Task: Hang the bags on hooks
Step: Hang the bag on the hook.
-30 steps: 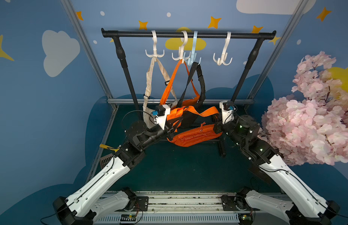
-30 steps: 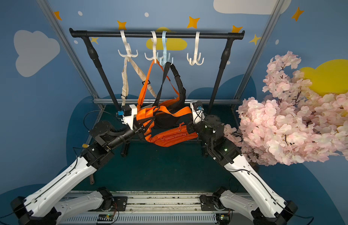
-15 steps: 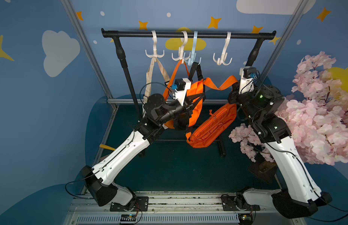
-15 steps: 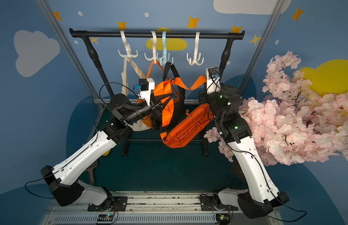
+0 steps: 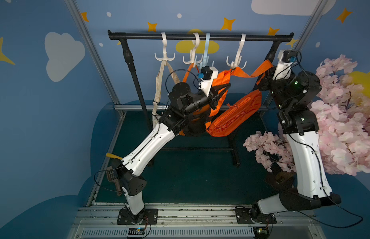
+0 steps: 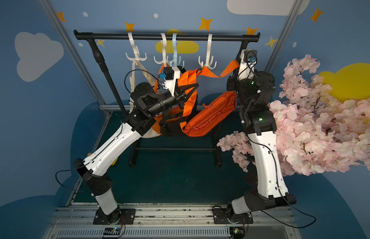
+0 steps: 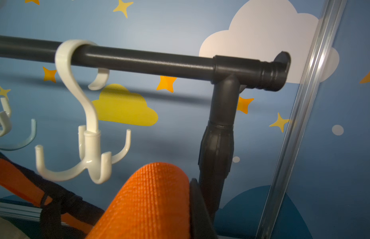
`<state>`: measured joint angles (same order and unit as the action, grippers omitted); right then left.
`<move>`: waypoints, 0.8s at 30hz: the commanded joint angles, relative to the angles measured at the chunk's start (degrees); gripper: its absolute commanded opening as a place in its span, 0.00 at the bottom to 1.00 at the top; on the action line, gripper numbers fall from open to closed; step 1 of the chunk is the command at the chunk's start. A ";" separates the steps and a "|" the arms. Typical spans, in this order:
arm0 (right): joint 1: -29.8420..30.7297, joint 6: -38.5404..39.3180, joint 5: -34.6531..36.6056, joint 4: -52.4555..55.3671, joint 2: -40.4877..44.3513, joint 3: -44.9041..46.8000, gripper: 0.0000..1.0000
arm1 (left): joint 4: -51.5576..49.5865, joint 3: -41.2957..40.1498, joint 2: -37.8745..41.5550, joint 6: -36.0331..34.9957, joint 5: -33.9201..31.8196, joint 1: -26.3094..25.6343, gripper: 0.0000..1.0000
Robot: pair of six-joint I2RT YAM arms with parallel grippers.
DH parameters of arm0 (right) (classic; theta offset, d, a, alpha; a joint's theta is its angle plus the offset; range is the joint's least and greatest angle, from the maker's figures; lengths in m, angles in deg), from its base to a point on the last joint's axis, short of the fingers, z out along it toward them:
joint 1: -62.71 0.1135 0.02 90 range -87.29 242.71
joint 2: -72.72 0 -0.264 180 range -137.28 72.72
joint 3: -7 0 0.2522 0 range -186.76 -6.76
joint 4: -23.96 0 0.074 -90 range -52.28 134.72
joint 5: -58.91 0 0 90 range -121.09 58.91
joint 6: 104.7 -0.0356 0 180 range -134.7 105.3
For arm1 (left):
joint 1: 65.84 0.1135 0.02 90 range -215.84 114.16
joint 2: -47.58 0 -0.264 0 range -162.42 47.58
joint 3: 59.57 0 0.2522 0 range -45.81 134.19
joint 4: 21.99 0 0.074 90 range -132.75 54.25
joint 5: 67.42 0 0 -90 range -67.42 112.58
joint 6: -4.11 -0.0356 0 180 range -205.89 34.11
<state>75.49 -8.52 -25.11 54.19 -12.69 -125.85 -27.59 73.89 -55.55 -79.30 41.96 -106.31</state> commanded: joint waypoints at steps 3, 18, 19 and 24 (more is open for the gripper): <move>-1.98 -1.95 -3.91 0.46 -3.43 -7.44 0.00 | 1.57 0.51 2.79 -0.86 -1.45 1.98 0.04; -3.63 -6.12 -8.41 3.96 -15.72 -22.83 0.00 | 3.12 -0.36 3.62 0.01 -1.59 4.14 0.04; -3.55 -6.17 -8.61 4.00 -16.32 -23.37 0.00 | 2.94 0.30 3.21 0.40 -1.40 4.25 0.04; -3.37 -6.44 -9.71 4.10 -19.35 -26.07 0.00 | 1.45 4.27 0.85 1.39 -0.50 4.94 0.04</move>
<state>72.19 -13.94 -33.99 58.89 -31.11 -149.61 -26.36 75.44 -53.63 -78.82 40.89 -101.85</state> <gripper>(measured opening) 0.047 0.049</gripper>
